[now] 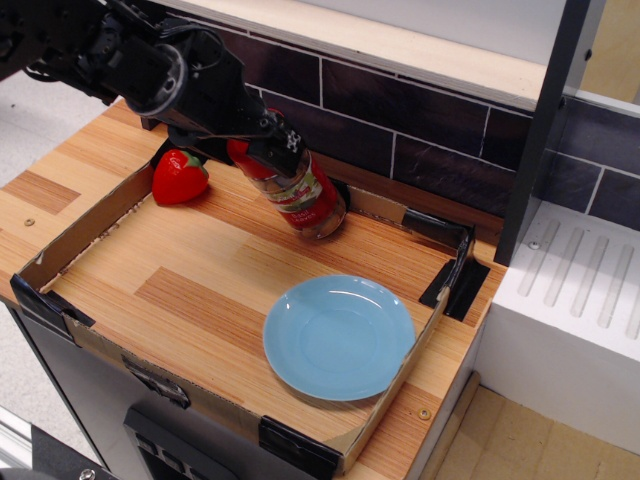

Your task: Topple basil bottle

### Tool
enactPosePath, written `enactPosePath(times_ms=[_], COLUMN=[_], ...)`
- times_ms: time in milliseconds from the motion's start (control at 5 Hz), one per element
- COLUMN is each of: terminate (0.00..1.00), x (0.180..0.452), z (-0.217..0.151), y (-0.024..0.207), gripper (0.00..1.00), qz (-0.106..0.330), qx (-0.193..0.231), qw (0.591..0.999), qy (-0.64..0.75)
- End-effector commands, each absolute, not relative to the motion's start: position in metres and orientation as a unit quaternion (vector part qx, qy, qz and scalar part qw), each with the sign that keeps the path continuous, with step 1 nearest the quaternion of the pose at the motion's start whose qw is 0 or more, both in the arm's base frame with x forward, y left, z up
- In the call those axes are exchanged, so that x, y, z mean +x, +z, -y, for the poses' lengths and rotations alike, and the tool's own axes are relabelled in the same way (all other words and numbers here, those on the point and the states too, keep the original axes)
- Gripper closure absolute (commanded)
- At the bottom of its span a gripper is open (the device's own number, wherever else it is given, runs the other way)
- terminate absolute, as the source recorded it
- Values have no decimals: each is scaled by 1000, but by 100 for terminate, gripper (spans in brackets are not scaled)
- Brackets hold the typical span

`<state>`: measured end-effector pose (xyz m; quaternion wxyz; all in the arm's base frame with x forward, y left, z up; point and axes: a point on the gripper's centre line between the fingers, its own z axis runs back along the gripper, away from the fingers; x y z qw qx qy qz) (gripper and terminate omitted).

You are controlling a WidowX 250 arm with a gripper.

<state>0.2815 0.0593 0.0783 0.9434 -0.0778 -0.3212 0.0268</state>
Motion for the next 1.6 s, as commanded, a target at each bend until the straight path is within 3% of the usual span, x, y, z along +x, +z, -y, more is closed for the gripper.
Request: enactPosePath(times_ms=[0,600,800,1000,1200,1400], terminate=[0,0,0,0,0,0], x=[262,232,231,235,239,243], z=[-84,-107,-108,-105,-100,-95], y=[66,42,39,35,31,34], gripper=[100,100,100,0,0,0], qz=[295,234,226,206,175,184], qx=[4,65,62,55,47,28], qw=[955,970,972,976,982,982], qy=[11,26,27,38,47,44])
